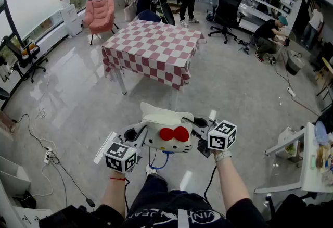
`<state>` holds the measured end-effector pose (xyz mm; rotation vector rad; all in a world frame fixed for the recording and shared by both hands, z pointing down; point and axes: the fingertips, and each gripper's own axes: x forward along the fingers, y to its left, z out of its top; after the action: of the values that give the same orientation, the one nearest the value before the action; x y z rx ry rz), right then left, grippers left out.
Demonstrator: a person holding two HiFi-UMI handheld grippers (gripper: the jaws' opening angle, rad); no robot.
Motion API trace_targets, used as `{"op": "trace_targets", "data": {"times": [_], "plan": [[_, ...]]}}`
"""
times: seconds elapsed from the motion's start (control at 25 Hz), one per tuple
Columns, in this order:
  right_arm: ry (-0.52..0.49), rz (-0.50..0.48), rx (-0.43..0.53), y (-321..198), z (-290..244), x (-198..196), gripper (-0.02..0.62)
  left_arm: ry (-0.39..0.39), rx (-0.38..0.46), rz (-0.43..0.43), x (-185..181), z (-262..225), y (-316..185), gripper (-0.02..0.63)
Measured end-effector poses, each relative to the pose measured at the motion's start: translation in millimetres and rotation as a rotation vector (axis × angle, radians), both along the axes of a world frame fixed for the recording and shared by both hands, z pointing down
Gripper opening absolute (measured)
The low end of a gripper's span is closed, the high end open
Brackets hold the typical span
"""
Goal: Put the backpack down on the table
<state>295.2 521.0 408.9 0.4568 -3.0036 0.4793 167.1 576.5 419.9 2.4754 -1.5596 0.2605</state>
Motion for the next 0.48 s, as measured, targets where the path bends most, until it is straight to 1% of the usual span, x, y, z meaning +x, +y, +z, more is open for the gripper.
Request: {"op": "trace_targets", "data": {"times": [0.48], "plan": [[0.006,0.023,-0.044,-3.5,23.5,2.0,0.011,-0.002,-0.036,0.018,0.8,21.0,-7.3,0.041]]}}
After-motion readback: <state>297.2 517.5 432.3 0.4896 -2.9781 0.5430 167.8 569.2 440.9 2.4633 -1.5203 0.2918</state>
